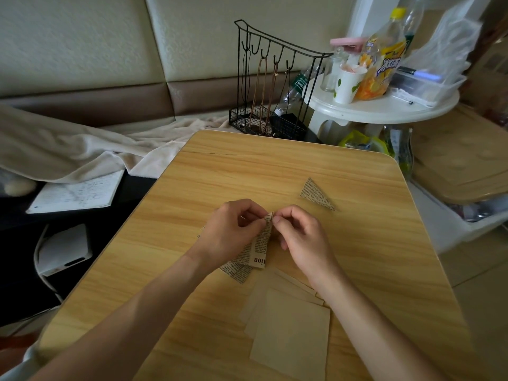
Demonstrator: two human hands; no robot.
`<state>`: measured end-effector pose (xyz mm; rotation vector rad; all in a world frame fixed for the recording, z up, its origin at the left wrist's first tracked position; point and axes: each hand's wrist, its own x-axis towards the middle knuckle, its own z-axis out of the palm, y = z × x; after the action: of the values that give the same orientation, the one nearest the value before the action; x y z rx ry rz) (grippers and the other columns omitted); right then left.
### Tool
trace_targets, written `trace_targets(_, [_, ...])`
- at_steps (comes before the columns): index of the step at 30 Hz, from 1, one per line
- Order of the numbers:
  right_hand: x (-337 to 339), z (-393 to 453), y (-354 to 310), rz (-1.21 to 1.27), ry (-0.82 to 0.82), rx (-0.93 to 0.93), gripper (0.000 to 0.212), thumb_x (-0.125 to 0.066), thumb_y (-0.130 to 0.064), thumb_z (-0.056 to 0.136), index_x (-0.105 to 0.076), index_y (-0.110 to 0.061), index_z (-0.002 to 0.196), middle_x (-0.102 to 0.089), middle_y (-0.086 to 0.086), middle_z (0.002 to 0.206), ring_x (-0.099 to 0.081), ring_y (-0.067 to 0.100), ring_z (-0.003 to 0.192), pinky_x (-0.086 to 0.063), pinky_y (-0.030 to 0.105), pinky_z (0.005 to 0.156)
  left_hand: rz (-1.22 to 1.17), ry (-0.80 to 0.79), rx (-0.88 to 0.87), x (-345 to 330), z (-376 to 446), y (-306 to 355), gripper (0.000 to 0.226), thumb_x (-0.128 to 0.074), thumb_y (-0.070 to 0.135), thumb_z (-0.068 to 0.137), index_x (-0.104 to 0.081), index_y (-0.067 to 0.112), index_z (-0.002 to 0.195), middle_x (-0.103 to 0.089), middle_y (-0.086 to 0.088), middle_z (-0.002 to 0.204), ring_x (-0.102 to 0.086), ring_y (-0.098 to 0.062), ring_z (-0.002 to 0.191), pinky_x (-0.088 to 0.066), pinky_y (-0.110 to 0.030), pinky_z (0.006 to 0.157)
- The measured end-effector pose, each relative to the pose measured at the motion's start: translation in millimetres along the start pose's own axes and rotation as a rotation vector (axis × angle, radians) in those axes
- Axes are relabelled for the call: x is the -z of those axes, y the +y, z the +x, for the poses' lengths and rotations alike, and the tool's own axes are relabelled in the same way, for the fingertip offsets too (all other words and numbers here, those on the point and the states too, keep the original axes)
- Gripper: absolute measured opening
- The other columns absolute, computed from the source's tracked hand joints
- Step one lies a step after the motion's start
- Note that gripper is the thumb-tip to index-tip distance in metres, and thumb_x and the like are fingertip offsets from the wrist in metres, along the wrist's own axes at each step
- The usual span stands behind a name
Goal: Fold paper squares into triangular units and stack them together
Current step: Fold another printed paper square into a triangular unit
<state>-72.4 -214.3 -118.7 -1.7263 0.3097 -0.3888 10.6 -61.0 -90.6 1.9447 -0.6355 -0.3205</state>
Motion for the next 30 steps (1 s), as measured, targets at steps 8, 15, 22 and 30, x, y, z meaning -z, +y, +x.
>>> trace_targets(8, [0.9,-3.0,-4.5,-0.003,-0.025,0.024,0.014,-0.064,-0.031,0.095,-0.068,-0.03,0.082,-0.059,-0.011,0.067,-0.05,0.017,0.061,-0.041,0.039,0.061,-0.02,0.014,-0.011,0.0,-0.8,1.9,0.008,-0.078,0.026,0.09,-0.074,0.027,0.082,-0.072,0.008,0.072,-0.062,-0.005,0.063,-0.049,-0.025,0.059])
trace_targets(15, [1.2,-3.3,-4.6,0.027,0.007,0.009,0.008,-0.07,-0.017,0.096,-0.069,-0.022,0.09,-0.065,-0.006,0.077,-0.055,0.01,0.068,-0.045,0.033,0.067,-0.024,-0.038,0.0,1.6,-0.3,2.3,0.006,-0.079,0.024,0.088,-0.077,0.029,0.084,-0.075,0.008,0.076,-0.068,-0.007,0.068,-0.054,-0.026,0.062])
trace_targets(22, [2.7,-4.8,-7.5,0.063,-0.005,0.013,0.015,-0.067,-0.018,0.097,-0.068,-0.026,0.083,-0.059,-0.004,0.068,-0.049,0.018,0.062,-0.04,0.037,0.06,0.002,-0.074,-0.013,1.6,-1.9,3.9,0.004,-0.081,0.027,0.087,-0.079,0.027,0.084,-0.075,0.008,0.078,-0.069,-0.006,0.071,-0.058,-0.03,0.068])
trace_targets(30, [3.5,-3.6,-7.5,0.088,-0.06,0.055,0.013,-0.067,-0.014,0.096,-0.068,-0.026,0.09,-0.067,-0.002,0.081,-0.054,0.011,0.064,-0.045,0.029,0.059,-0.053,-0.171,0.063,5.8,-2.3,9.7,0.011,-0.074,0.028,0.092,-0.077,0.025,0.082,-0.072,-0.006,0.085,-0.063,-0.01,0.074,-0.052,-0.034,0.069])
